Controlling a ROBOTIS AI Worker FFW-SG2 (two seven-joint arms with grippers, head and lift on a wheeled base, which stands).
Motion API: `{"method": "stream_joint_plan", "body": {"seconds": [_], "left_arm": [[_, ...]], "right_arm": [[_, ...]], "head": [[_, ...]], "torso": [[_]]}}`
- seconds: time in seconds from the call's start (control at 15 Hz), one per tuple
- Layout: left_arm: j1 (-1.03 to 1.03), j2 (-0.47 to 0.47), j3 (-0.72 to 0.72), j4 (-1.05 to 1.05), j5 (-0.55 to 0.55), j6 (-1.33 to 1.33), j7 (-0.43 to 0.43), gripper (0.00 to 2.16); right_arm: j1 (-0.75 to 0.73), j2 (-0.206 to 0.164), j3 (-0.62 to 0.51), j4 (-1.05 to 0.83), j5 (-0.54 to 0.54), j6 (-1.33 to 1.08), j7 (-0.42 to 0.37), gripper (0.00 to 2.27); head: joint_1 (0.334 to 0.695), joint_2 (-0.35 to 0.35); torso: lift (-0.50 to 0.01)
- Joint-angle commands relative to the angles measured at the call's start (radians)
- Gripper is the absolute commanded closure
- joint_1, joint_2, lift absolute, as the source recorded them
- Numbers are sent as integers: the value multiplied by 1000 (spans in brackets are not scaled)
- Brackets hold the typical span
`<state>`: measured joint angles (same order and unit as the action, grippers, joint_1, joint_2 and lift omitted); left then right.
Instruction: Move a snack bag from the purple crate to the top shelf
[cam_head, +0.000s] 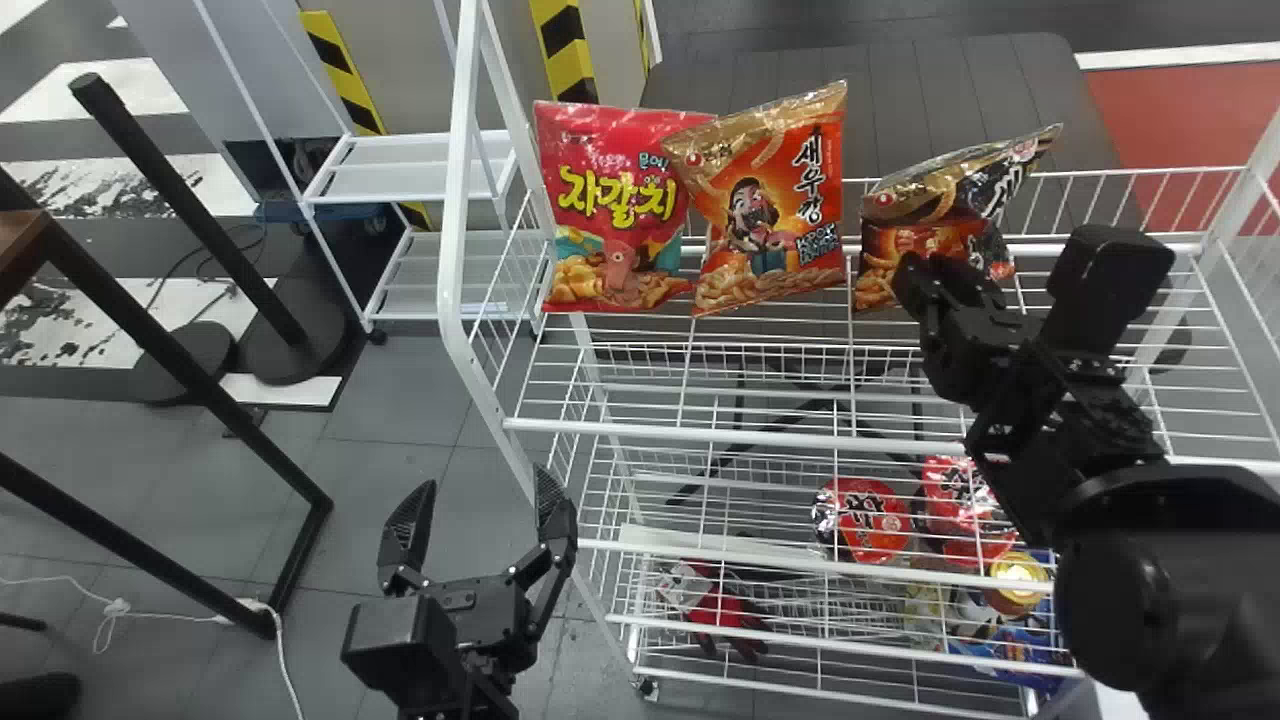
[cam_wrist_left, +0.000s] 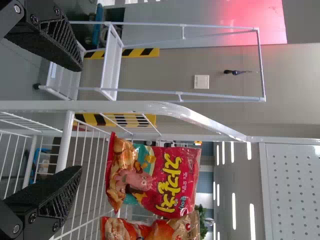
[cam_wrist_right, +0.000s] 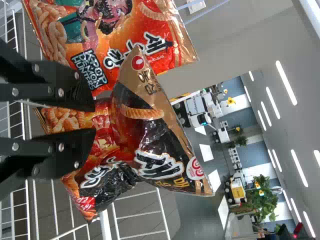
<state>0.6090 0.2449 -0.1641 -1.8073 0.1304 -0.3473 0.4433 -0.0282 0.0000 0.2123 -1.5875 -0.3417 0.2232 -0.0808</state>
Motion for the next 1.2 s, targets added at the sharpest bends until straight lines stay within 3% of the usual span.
{"method": "stream_joint_plan", "body": {"seconds": [0.0,0.4,0.73,0.8,0.93,1.0,1.13], "left_arm": [[0,1,-2,-1,0,0,0,124],[0,1,0,3,0,-3,3,124],[0,-1,3,6,0,-3,3,124],[0,-1,3,6,0,-3,3,124],[2,-1,3,3,0,-9,3,124],[2,-1,5,3,2,-12,3,124],[2,-1,6,5,2,-12,3,124]], "right_arm": [[-29,1,-1,0,0,-9,1,1750],[-73,1,1,29,-13,-18,7,1750],[4,1,7,-43,-16,-37,33,1750],[39,-5,9,-91,-10,-31,35,1747],[113,-57,21,-178,18,15,76,1720],[149,-80,22,-206,46,-3,75,1541],[240,-123,1,-261,96,-46,76,707]], "head": [[695,204],[695,197],[695,203],[695,207],[695,217],[695,224],[695,226]], "torso": [[0],[0],[0],[0],[0],[0],[0]]}}
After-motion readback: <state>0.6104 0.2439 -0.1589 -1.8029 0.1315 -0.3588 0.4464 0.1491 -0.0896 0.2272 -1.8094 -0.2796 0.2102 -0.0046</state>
